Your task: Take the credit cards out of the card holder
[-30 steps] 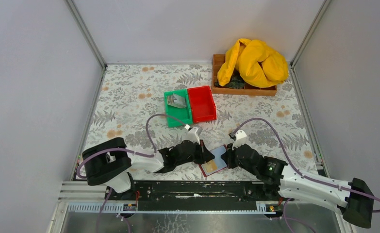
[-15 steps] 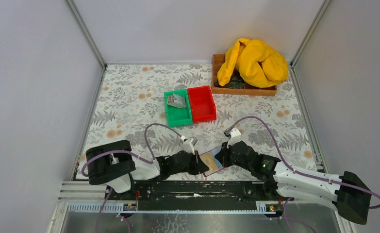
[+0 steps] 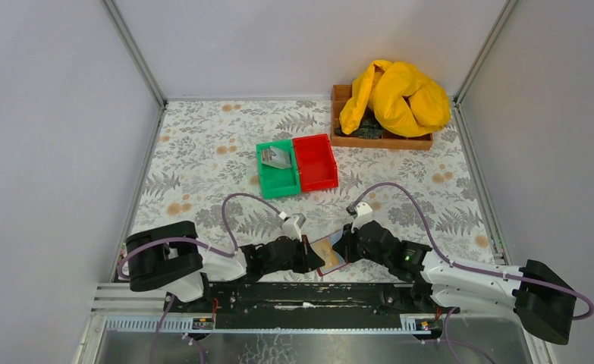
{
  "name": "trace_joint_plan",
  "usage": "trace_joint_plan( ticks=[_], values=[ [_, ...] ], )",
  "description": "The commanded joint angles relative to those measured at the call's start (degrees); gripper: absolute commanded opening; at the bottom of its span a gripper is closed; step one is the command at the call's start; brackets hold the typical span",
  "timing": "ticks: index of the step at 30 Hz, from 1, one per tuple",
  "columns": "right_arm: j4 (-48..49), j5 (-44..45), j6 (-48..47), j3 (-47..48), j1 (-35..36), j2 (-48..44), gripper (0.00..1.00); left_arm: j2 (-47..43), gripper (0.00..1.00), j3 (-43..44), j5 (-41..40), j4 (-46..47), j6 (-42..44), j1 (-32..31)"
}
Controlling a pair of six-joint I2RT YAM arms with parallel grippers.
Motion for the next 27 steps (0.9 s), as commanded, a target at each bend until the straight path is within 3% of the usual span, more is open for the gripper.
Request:
trace_joint_plan(
  ticks=[1, 13, 16, 18, 21, 27],
  values=[
    [2.67, -0.54, 0.54, -0.98, -0.76, -1.08, 0.00, 2.01, 0.00, 2.21, -0.40, -0.62, 0.07, -0.26],
    [4.94, -3.85, 0.53, -3.49, -3.62, -0.73, 0.01, 2.14, 0.00, 0.84, -0.24, -1.53, -1.74, -0.28],
    [7.09, -5.60, 0.67, -4.26, -3.76, 0.56, 0.22, 2.94, 0.00, 0.54, -0.28, -1.46, -2.44, -0.30],
    [8.52, -6.56, 0.93, -4.73, -3.72, 1.29, 0.29, 3.53, 0.00, 0.33, -0.41, -1.22, -2.59, -0.25],
    [10.45, -7.68, 1.01, -5.41, -3.85, 2.62, 0.36, 4.93, 0.00, 0.14, -0.10, -0.47, -3.03, -0.31],
    [13.44, -10.36, 1.65, -6.30, -4.03, 5.51, 0.40, 6.84, 0.00, -0.19, 0.78, 1.49, -3.40, -0.14]
  ],
)
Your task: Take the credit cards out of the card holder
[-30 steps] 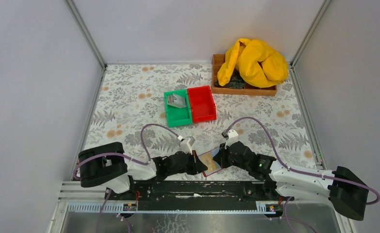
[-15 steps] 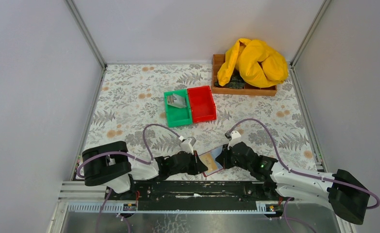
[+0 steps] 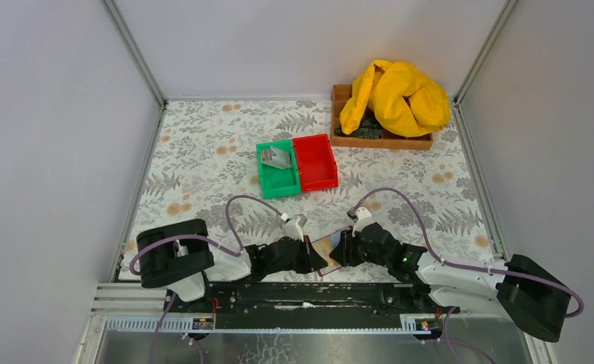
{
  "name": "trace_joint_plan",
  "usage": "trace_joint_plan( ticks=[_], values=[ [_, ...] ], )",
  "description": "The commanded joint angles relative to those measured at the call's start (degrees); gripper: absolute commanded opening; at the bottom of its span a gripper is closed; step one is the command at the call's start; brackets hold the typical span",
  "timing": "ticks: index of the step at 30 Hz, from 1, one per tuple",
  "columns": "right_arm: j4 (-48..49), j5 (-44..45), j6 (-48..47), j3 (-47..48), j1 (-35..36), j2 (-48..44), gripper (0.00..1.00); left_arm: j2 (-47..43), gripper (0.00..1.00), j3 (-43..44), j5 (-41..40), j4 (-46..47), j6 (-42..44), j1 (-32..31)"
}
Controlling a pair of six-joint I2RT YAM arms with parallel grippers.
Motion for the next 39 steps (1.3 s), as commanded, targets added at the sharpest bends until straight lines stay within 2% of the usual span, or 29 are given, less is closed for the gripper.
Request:
trace_joint_plan(
  ticks=[1, 12, 18, 22, 26, 30, 39],
  values=[
    [5.18, -3.21, 0.74, -0.91, -0.53, 1.52, 0.40, 2.37, 0.00, -1.19, 0.25, -1.21, 0.14, -0.14],
    [8.26, -11.25, 2.57, -1.04, -1.83, -3.83, 0.35, 2.93, 0.00, -1.67, 0.39, -0.08, 0.05, 0.01],
    [12.71, -14.93, 3.78, -1.75, -1.89, 0.28, 0.32, 2.89, 0.00, -1.94, 0.31, 0.04, 0.23, 0.11],
    [15.83, -16.36, 4.44, -2.56, -1.93, 2.46, 0.23, 2.69, 0.00, -2.23, 0.15, 0.29, 0.07, 0.15],
    [18.16, -19.41, 4.64, -2.81, -2.01, 3.14, 0.20, 2.86, 0.00, -2.21, 0.10, 0.36, 0.14, 0.17],
    [17.41, -19.79, 3.27, -2.69, -2.24, 4.20, 0.00, 3.11, 0.00, -1.94, 0.37, 0.43, 0.29, 0.28],
    [16.70, -18.28, 2.58, -2.40, -3.77, 6.40, 0.00, -1.86, 0.00, -1.69, 1.49, 0.17, 3.02, 0.20]
  ],
)
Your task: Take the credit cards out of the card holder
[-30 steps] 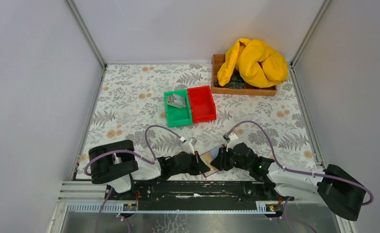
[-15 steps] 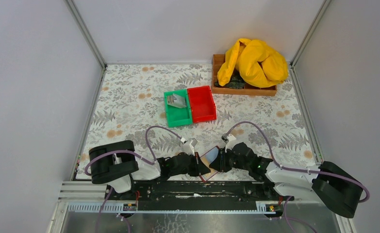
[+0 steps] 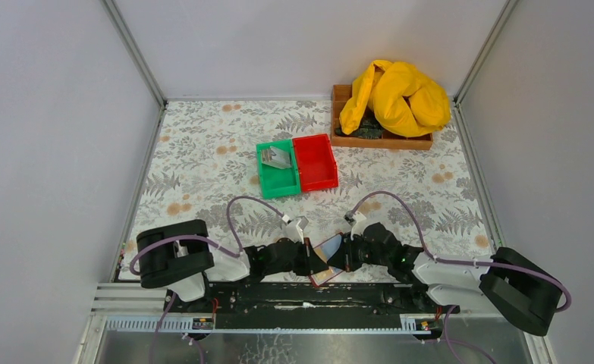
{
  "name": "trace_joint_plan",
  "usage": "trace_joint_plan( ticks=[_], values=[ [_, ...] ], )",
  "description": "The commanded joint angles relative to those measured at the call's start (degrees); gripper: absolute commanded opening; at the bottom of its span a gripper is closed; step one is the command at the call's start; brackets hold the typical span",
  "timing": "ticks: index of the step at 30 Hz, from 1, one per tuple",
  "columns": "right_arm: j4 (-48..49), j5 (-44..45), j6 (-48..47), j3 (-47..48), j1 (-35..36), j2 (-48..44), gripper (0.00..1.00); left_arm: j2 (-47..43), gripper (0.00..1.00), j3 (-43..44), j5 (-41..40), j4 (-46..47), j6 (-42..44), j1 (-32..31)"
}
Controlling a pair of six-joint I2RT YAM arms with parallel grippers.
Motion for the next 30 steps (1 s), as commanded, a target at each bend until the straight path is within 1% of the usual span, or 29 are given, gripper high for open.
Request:
trace_joint_plan(
  ticks=[1, 4, 6, 9, 13, 17, 19, 24, 30],
  values=[
    [4.61, -3.97, -0.01, 1.53, -0.82, 1.31, 0.00, -4.06, 0.00, -0.08, -0.87, -4.79, 4.19, -0.26],
    [4.75, -3.92, -0.36, 2.98, -1.12, 3.59, 0.00, -6.76, 0.00, 4.59, -4.02, -13.95, 5.73, -3.58],
    [4.88, -3.87, -0.65, 4.19, -1.49, 5.35, 0.00, -6.15, 0.00, 7.68, -5.84, -18.67, 6.73, -6.68],
    [5.70, -4.53, -0.61, 5.27, -1.99, 7.65, 0.00, -3.85, 0.00, 10.91, -7.28, -21.99, 6.96, -10.95],
    [6.50, -4.92, -0.12, 5.77, -2.57, 8.89, 0.00, -3.14, 0.00, 13.10, -9.26, -27.90, 8.47, -13.45],
    [6.08, -4.67, 0.05, 6.71, -3.50, 9.89, 0.00, -3.69, 0.00, 11.78, -10.14, -31.63, 7.39, -14.30],
    [5.73, -4.45, 0.10, 7.56, -3.96, 10.82, 0.00, -4.95, 0.00, 8.97, -11.58, -32.69, 5.17, -14.45],
    [5.31, -3.44, -0.06, 9.97, -5.28, 13.84, 0.00, -10.58, 0.00, 3.48, -17.33, -35.27, 0.07, -14.19],
    [6.01, -3.94, 0.04, 10.82, -6.09, 16.45, 0.00, -17.95, 0.00, 0.80, -21.90, -37.89, -1.24, -11.21]
  ],
)
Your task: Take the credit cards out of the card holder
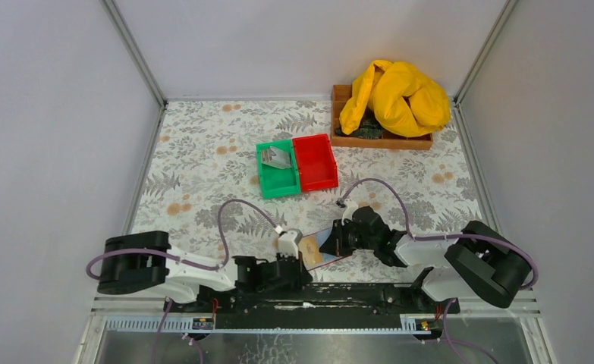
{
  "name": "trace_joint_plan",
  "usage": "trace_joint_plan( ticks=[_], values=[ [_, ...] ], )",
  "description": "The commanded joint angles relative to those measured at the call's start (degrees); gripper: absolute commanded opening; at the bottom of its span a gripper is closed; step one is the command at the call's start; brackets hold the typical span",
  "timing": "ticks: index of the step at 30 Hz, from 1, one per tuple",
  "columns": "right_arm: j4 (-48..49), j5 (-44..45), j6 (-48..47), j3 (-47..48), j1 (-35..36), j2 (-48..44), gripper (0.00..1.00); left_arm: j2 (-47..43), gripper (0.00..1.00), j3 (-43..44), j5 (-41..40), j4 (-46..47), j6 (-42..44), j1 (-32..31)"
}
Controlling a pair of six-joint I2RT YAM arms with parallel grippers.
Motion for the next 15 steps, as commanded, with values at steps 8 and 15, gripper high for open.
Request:
trace_joint_plan(
  ticks=[8, 15],
  values=[
    [2.37, 0.23, -0.10, 1.67, -0.64, 0.50, 0.00, -16.89, 0.00, -9.27, -0.58, -2.27, 0.56, 12.99],
    [3.43, -0.52, 0.34, 1.63, -0.65, 1.42, 0.00, -16.32, 0.00, -9.14, 2.16, 1.61, 2.69, 15.37]
  ],
)
